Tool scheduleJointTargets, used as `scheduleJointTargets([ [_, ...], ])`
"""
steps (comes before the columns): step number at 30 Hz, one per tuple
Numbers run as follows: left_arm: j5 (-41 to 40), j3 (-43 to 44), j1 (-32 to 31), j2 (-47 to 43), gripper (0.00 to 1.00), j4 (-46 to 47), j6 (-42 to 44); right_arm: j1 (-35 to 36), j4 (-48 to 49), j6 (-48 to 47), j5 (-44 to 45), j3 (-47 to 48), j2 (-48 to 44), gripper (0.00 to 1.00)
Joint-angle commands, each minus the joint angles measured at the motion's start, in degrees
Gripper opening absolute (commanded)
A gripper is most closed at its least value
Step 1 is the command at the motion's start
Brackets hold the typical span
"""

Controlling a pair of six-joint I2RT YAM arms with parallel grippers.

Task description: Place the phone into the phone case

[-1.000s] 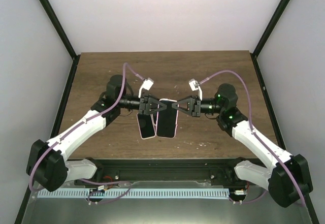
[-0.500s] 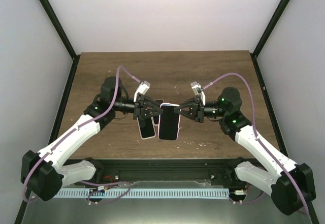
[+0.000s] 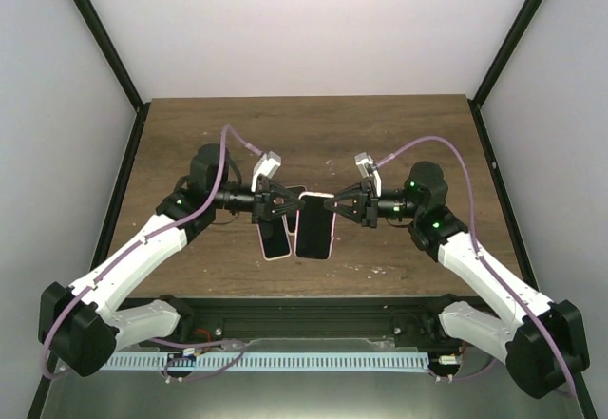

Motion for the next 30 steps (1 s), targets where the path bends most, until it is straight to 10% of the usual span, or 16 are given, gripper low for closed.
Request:
scheduleJointTargets([
  [1, -5.04, 2.03, 0.22, -1.79, 0.0, -0.1, 3.51, 0.54, -0.94, 1.62, 2.0, 2.49, 0.82, 0.12],
  [5, -5.08, 2.18, 0.25, -1.99, 0.0, 0.23, 3.38, 0.54, 6.76, 9.68, 1.53, 0.44, 2.27, 0.2],
  [8, -5.19, 2.26, 0.19, -1.75, 0.0, 0.21, 3.24, 0.57, 12.33, 14.65, 1.04, -1.0, 2.77, 0.01],
  [13, -3.77, 2.52, 0.2, -0.73, 0.0, 0.74, 1.27, 0.54, 13.88, 15.16, 1.72, -1.1, 2.61, 0.01],
  [17, -1.31, 2.15, 0.21, 0.77, 0.29, 1.08, -1.49, 0.54, 14.8, 17.35, 4.09, -1.29, 1.0, 0.01],
  [23, 2.64, -2.44, 0.12, 0.69, 0.44, 6.08, -7.82, 0.54, 15.5, 20.62, 10.65, -0.71, -2.39, 0.01],
  [30, 3.79, -6.28, -0.3, 0.03, 0.35, 6.6, -8.94, 0.54, 15.85, 21.83, 14.79, 0.43, -2.39, 0.01],
])
